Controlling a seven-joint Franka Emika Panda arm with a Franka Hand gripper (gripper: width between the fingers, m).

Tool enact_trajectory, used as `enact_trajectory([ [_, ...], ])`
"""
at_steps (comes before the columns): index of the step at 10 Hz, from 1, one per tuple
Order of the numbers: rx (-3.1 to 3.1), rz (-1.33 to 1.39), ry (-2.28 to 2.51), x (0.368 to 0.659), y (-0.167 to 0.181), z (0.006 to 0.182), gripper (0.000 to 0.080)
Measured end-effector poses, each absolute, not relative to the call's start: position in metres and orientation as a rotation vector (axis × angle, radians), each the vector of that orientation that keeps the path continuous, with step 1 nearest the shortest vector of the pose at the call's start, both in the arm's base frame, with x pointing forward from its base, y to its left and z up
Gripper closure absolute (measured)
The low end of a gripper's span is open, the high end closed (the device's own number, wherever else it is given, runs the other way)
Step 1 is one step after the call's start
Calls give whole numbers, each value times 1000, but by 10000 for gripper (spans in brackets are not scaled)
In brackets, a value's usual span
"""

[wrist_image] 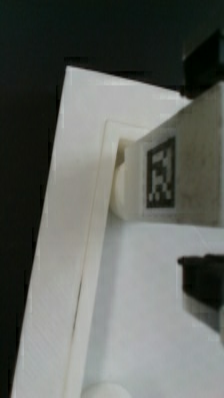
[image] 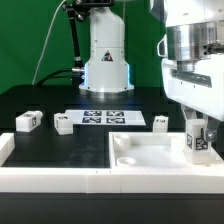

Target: Assemble one leg

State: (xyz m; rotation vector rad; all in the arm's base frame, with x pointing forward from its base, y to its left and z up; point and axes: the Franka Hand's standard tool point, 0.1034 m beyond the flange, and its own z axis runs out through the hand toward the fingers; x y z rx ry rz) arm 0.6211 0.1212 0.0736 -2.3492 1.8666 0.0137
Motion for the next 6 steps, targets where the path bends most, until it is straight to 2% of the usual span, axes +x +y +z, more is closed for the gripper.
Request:
enact_trajectory([
  [1,-2404,5,1793,622,121,74,322],
  [2,-2512,-10,1641,622,121,75,183],
  [6,-2842,-68,997,624,122,76,151],
])
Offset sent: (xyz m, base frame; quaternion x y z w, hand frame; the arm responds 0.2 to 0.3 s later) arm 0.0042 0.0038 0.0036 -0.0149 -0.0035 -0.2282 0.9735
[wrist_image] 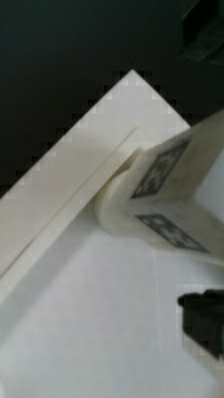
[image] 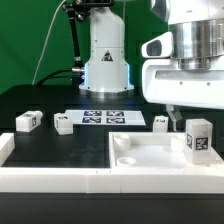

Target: Assemble one leg

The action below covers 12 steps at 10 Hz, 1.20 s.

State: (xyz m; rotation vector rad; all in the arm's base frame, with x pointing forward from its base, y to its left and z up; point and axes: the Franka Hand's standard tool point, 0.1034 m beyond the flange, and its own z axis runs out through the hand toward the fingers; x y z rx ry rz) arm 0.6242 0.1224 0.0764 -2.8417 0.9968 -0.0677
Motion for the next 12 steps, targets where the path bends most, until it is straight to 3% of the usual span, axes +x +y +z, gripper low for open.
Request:
enact_trajectory([
  [5,-3062,-128,201,626,120,77,151],
  [8,-3067,-130,145,626,119,76,173],
  [9,-3067,-130,145,626,119,76,363],
  [10,-3065,-129,157,626,119,76,363],
  [11,-3063,-127,190,625,118,76,511],
  [12,-3063,-128,189,625,118,76,510],
])
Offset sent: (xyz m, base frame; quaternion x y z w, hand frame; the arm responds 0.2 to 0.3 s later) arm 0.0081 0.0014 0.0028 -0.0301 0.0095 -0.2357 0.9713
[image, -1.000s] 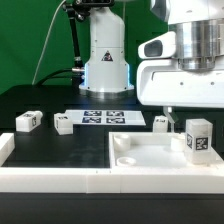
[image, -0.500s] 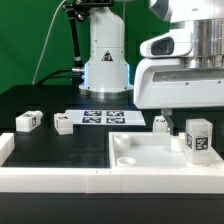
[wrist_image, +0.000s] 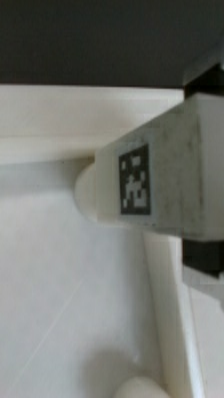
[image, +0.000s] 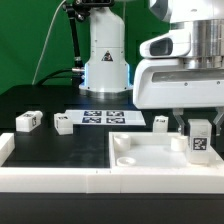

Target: Assemble one leg

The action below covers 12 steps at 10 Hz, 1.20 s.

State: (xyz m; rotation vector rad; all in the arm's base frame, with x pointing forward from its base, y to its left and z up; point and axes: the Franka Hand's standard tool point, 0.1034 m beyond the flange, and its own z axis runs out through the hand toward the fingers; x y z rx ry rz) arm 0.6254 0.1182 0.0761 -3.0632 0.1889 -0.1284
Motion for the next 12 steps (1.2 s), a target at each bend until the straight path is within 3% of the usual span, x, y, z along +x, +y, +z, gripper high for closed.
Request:
enact_trajectory([
  [7,-2642,-75,1467,624,114,74,509],
  [12,-2212,-14,2036,622,117,73,508],
])
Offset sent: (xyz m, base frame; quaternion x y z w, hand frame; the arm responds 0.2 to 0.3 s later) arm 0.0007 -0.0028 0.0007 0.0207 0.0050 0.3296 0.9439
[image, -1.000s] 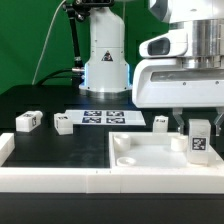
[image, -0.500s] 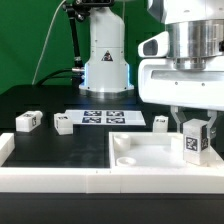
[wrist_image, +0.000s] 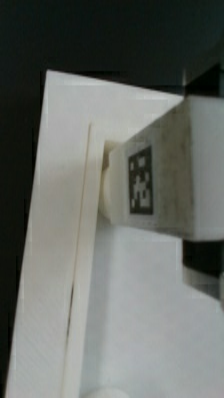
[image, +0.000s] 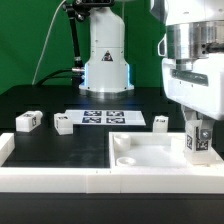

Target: Assemble one leg

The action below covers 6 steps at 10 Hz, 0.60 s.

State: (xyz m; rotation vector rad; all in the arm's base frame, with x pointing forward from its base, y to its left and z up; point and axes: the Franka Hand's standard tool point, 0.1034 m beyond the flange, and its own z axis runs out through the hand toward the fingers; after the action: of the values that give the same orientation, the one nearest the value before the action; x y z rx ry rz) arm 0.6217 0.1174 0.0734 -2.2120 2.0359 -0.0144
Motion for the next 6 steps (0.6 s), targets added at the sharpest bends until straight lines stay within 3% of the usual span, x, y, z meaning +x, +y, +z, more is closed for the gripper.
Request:
enact_trajectory([
  [3,-2211,-8,2031,621,118,73,508],
  [4,-2248,-12,1989,622,118,73,326],
  [5,-2322,-21,1902,622,119,73,212],
  [6,-2466,-40,1721,623,120,74,212],
])
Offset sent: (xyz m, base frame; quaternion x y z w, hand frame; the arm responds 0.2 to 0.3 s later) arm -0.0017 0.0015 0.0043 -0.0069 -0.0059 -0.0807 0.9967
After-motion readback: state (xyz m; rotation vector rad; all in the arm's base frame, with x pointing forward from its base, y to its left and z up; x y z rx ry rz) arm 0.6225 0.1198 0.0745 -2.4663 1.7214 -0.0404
